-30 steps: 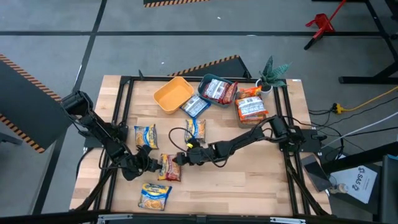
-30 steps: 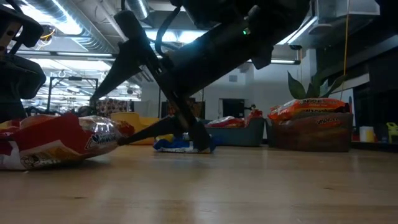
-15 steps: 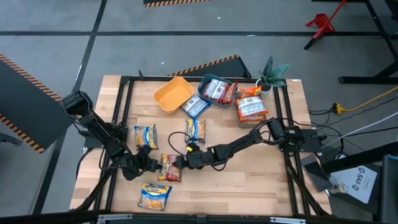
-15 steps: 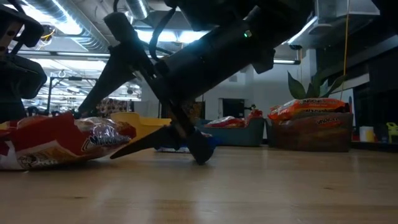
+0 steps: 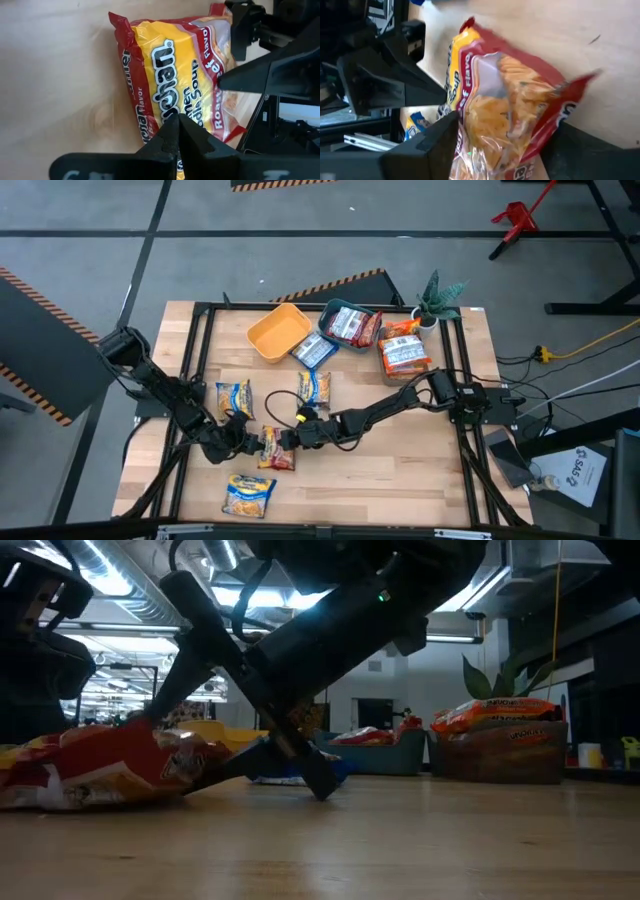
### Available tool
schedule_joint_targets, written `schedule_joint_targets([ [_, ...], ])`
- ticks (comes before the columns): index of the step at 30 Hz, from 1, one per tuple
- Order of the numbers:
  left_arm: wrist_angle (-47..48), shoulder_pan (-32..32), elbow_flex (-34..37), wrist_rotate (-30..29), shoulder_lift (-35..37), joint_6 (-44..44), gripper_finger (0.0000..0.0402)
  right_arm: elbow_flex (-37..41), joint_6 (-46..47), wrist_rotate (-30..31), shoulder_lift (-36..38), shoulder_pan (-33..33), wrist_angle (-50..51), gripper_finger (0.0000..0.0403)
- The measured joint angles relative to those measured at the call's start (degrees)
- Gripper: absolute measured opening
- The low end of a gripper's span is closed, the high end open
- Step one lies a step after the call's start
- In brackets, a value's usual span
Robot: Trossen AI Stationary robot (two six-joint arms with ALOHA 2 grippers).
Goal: Sort Maruchan noodles
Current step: Put the red noodle pack into the blue bin
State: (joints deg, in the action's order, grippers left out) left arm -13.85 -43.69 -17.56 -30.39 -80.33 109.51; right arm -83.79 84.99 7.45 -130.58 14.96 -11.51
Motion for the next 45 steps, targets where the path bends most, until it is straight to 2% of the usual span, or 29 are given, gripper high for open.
schedule_joint_targets([
  [9, -3.01, 2.19, 0.23, 1.55, 0.24, -4.42, 0.0, 0.02, -1.04, -1.04, 0.37, 0.0, -0.74, 0.0102],
  [11, -2.95, 2.24, 0.26, 2.21, 1.1, -4.96, 0.0, 0.0, -1.06, -1.3, 0.37, -0.03, -1.3, 0.0083],
  [15, -2.29, 1.94, 0.35, 3.52, 5.09, -4.81, 0.0, -0.11, -0.71, -2.14, 0.26, -0.04, -1.96, 0.0081],
  [20, -3.02, 1.95, 0.33, 3.0, 13.71, -5.19, 0.0, -0.11, -0.14, -4.23, 0.4, -0.61, -2.43, 0.0082],
  [27, -3.07, 1.95, 0.24, -4.8, 24.7, -10.46, 0.0, 0.11, -3.77, -5.62, 4.61, -5.27, 0.52, 0.0082],
  [31, -3.16, 1.95, 0.15, -9.52, 28.71, -14.08, 0.0, 0.0, -9.88, -7.69, 8.87, -9.96, 3.27, 0.0084],
  [34, -3.22, 1.95, 0.15, -12.07, 31.07, -16.39, 0.0, 0.02, -14.67, -7.82, 13.38, -14.28, 9.33, 0.0084],
  [41, -3.25, 1.95, 0.12, -15.41, 33.86, -20.16, 0.0, 0.0, -27.24, -2.12, 26.5, -26.74, 26.76, 0.0086],
  [45, -3.27, 1.95, 0.09, -16.3, 33.87, -20.23, 0.0, -0.04, -32.1, 0.01, 31.38, -34.16, 34.74, 0.0086],
])
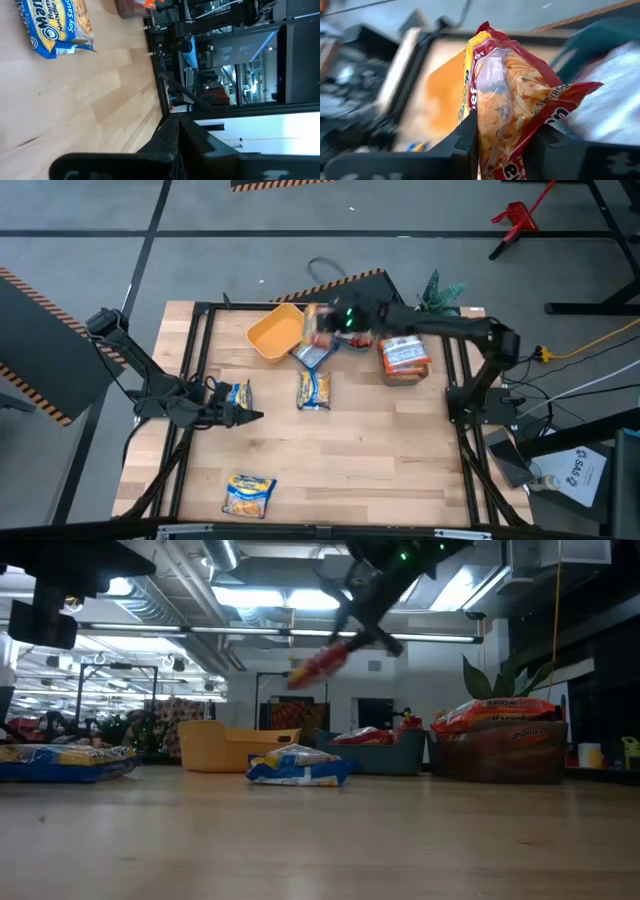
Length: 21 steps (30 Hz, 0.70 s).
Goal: Sort Maruchan noodles
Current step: Put the red noodle pack into the blue bin
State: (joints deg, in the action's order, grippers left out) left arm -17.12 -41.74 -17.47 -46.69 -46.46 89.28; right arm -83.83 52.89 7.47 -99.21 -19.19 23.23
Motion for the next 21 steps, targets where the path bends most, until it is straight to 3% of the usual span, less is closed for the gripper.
schedule_joint_targets([
  [4, 0.02, 0.0, 0.0, -1.14, 0.0, 0.03, 0.0, 0.4, -3.04, -0.94, 0.43, -5.81, 3.98, 0.0087],
  [13, 0.0, 0.04, -0.05, -5.69, 0.02, 0.57, 0.0, 8.35, -3.58, -3.78, -0.06, -16.0, 2.22, 0.0087],
  [18, -0.02, 1.64, -0.05, -6.24, 0.02, 0.5, 0.0, 11.63, -3.23, -11.57, -0.06, -18.13, -4.47, 0.0087],
  [21, 0.0, 2.89, -0.05, -6.27, 0.02, 0.18, 0.0, 12.46, -2.47, -12.47, -0.06, -17.95, -6.68, 0.0091],
])
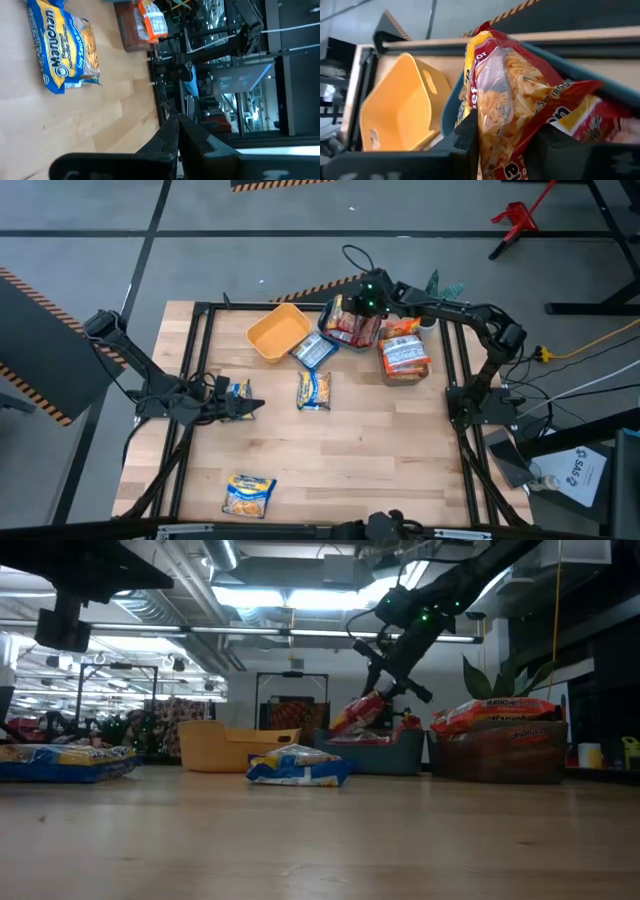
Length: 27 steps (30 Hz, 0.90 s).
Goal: Sort Maruchan noodles
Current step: Put the red noodle pack into the blue bin, then put the middle left blue noodle pack into the yellow bin
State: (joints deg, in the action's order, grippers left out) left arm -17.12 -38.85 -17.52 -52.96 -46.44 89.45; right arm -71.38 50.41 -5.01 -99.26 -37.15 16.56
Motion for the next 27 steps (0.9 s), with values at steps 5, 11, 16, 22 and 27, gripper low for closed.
schedule_joint_targets([
  [5, 0.0, 1.54, 0.0, 0.01, 0.0, -0.28, 0.0, 1.28, -0.25, 2.86, 0.02, 0.04, 0.0, 0.0119],
  [11, 0.0, 2.46, 0.0, 0.03, 0.0, -1.56, 0.0, 1.77, -4.95, 4.94, 0.0, -0.04, 3.77, 0.0199],
  [16, 3.24, 2.58, -0.07, 1.6, 0.36, -1.6, 0.0, 1.76, -6.26, 3.91, 1.46, -0.49, 7.18, 0.0252],
  [22, 9.44, 3.17, -0.07, 2.96, 1.6, -1.11, 0.0, 1.75, -10.31, 9.45, 6.97, -0.37, 11.24, 0.0268],
  [27, 21.92, 6.86, -0.07, 7.34, 1.56, 3.27, 0.0, 1.75, -10.24, 8.48, 11.01, -0.06, 12.01, 0.0268],
])
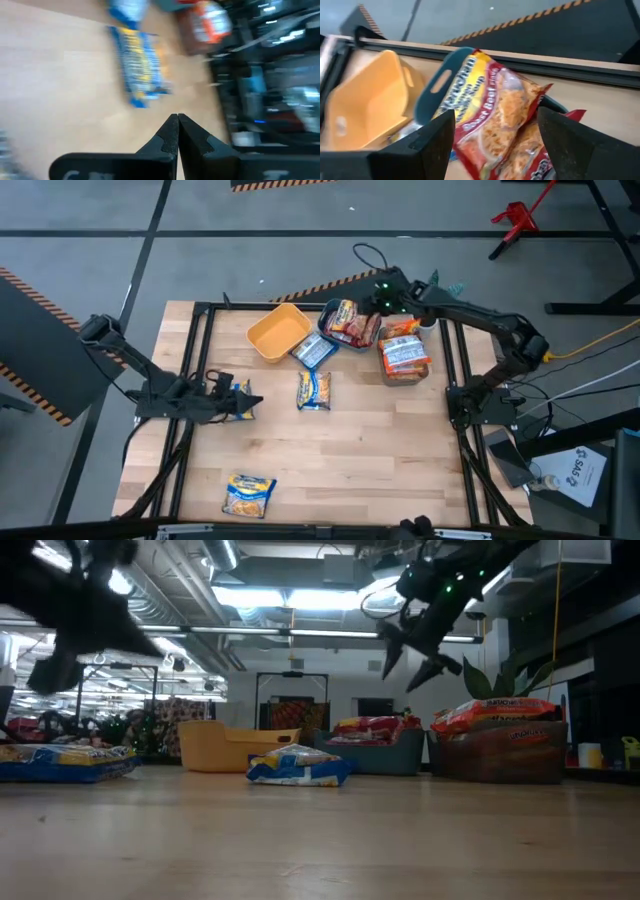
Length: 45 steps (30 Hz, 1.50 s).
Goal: Sort Maruchan noodles
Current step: Put the middle left blue noodle pack into the yellow bin
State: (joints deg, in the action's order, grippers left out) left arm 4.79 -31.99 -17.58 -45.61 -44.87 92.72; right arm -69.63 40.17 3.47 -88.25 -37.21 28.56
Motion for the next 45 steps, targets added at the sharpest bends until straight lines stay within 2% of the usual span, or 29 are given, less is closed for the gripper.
schedule_joint_targets([
  [4, 9.17, 4.64, 0.0, 6.48, -0.01, 2.51, 0.0, -0.02, 0.08, -0.5, 2.24, 1.89, -0.02, 0.0268],
  [7, 14.22, 8.72, -1.5, 13.12, -0.03, -0.62, 0.0, -0.02, 0.06, -0.45, 3.05, 3.83, -0.11, 0.0268],
  [10, 21.11, 12.48, -6.12, 18.54, -0.32, -5.45, 0.0, -0.02, 0.06, 0.19, 3.18, 5.98, -0.05, 0.0268],
  [15, 43.11, 16.65, -15.94, 19.88, -3.48, -8.25, 0.0, -0.02, 0.05, 2.62, 3.21, 9.48, -0.07, 0.0268],
  [18, 51.08, 17.9, -18.0, 19.97, -6.75, -9.28, 0.0, -0.02, 0.03, 3.49, 3.21, 10.87, -0.05, 0.0268],
  [22, 53.58, 19.3, -17.98, 20.23, -11.26, -12.28, 0.0, -0.02, 0.13, 3.59, 3.21, 12.1, -0.05, 0.0268],
  [29, 53.62, 20.42, -17.05, 26.89, -18.6, -15.54, 0.0, -0.02, 1.68, 0.81, 3.21, 13.71, -0.01, 0.0268],
  [35, 48.27, 19.5, -17.03, 30.72, -22.5, -16.82, 0.0, -0.11, 3.37, -3.56, 4.42, 15.87, 0.84, 0.0268],
  [42, 40.14, 16.38, -16.99, 30.64, -25.5, -14.91, 0.0, -0.11, 5.32, -2.69, 8.41, 22.12, 3.98, 0.0268],
  [45, 43.44, 14.97, -19.29, 25.86, -26.23, -15.15, 0.0, -0.11, 6.2, 1.69, 10.09, 25.4, 4.91, 0.0268],
])
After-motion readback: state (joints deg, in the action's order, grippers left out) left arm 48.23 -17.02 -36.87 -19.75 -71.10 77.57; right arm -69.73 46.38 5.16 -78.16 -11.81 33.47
